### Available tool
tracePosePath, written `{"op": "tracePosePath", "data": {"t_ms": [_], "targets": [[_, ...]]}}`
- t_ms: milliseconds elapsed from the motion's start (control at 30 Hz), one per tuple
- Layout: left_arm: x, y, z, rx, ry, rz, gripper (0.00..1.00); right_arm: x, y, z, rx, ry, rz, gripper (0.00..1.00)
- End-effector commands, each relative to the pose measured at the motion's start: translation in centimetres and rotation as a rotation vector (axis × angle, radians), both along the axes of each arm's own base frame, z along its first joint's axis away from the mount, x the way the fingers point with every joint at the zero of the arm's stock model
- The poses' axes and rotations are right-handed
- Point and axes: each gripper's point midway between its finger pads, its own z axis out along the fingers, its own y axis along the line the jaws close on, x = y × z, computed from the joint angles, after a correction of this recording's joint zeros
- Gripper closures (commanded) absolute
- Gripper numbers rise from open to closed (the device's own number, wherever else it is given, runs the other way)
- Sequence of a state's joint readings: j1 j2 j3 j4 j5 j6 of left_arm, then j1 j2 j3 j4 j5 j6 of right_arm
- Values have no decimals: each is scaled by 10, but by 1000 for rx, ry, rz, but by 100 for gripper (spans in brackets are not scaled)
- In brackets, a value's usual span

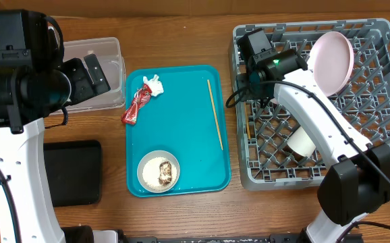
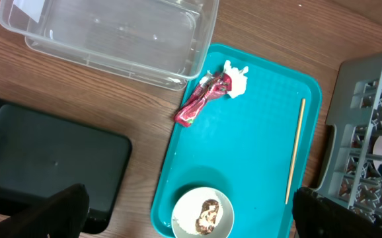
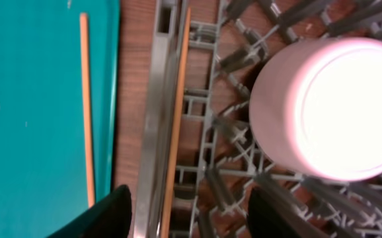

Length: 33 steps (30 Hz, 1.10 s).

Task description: Sort waste into correct bins and load items into the dishwasher

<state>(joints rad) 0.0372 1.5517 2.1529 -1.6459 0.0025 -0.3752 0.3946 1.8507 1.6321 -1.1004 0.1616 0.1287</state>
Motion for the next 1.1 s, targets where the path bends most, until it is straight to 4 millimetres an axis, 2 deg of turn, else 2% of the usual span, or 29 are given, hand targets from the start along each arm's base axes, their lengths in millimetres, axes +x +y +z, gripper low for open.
{"op": "tracePosePath", "data": {"t_ms": [0, 67, 133, 267, 400, 467, 600, 767, 900, 1067], "targets": [[1, 3, 1, 8, -5, 14, 0, -19, 40, -1, 107, 58, 94, 36], [1, 3, 1, 8, -5, 14, 0, -32, 68, 0, 159, 80, 161, 34], [1, 3, 1, 8, -5, 14, 0, -39, 85, 1, 154, 69, 209, 31], [1, 3, 1, 8, -5, 14, 0, -38, 105, -4, 90, 6, 255, 29], [1, 3, 1, 8, -5, 14, 0, -32, 117, -28, 66, 16, 269, 43], [1, 3, 1, 8, -5, 14, 0, -27, 117, -47, 36, 34, 263, 45], [1, 3, 1, 8, -5, 14, 0, -16, 102, -89, -71, 71, 230, 48], [1, 3, 1, 8, -5, 14, 0, -17, 97, -122, -117, 119, 224, 51], [1, 3, 1, 8, -5, 14, 0, -13, 94, -127, -143, 108, 218, 51], [1, 3, 1, 8, -5, 14, 0, 3, 72, -119, -279, 26, 181, 52]]}}
